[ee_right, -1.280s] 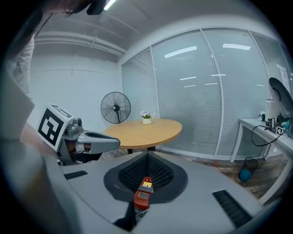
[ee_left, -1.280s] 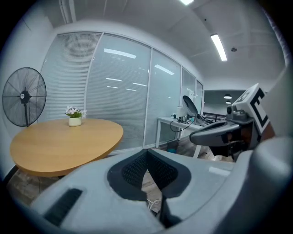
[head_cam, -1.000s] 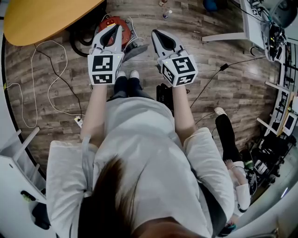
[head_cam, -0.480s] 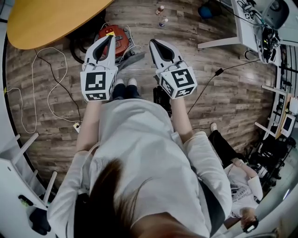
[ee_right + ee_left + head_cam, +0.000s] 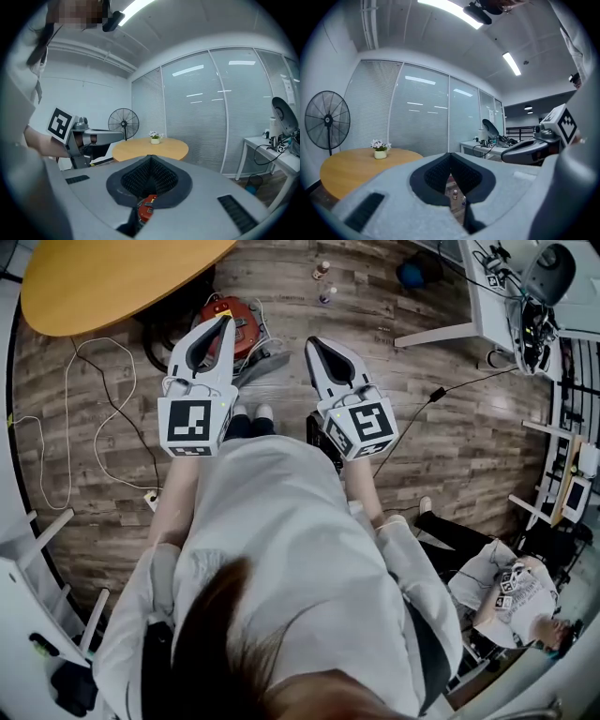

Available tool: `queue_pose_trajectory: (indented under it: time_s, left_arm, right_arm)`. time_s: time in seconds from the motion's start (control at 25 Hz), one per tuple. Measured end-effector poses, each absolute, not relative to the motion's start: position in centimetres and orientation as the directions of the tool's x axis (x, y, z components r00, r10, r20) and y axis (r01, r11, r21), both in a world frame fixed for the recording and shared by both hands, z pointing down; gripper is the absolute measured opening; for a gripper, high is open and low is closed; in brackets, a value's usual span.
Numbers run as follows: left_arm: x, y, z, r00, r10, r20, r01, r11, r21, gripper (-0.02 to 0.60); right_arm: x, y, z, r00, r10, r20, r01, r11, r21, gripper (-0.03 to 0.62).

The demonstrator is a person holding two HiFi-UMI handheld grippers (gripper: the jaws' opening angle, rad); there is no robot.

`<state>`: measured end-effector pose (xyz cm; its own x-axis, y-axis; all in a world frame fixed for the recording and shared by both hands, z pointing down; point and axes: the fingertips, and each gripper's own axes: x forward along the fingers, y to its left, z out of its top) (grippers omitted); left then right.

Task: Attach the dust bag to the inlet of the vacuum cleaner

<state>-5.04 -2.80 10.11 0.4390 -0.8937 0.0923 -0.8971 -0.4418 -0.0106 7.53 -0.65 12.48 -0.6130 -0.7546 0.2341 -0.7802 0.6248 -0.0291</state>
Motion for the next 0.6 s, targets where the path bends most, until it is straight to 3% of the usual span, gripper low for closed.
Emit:
queue_pose_trajectory:
  time_s: [0.6]
  left_arm:
    - [-5.0, 1.2, 10.0, 0.431, -0.900, 0.067, -0.901, -0.433, -0.032, 0.017]
  right_arm:
    - [8.6, 2.3, 12.3, -0.593, -0.776, 0.217, -0.797, 0.604, -0.017, 0.002]
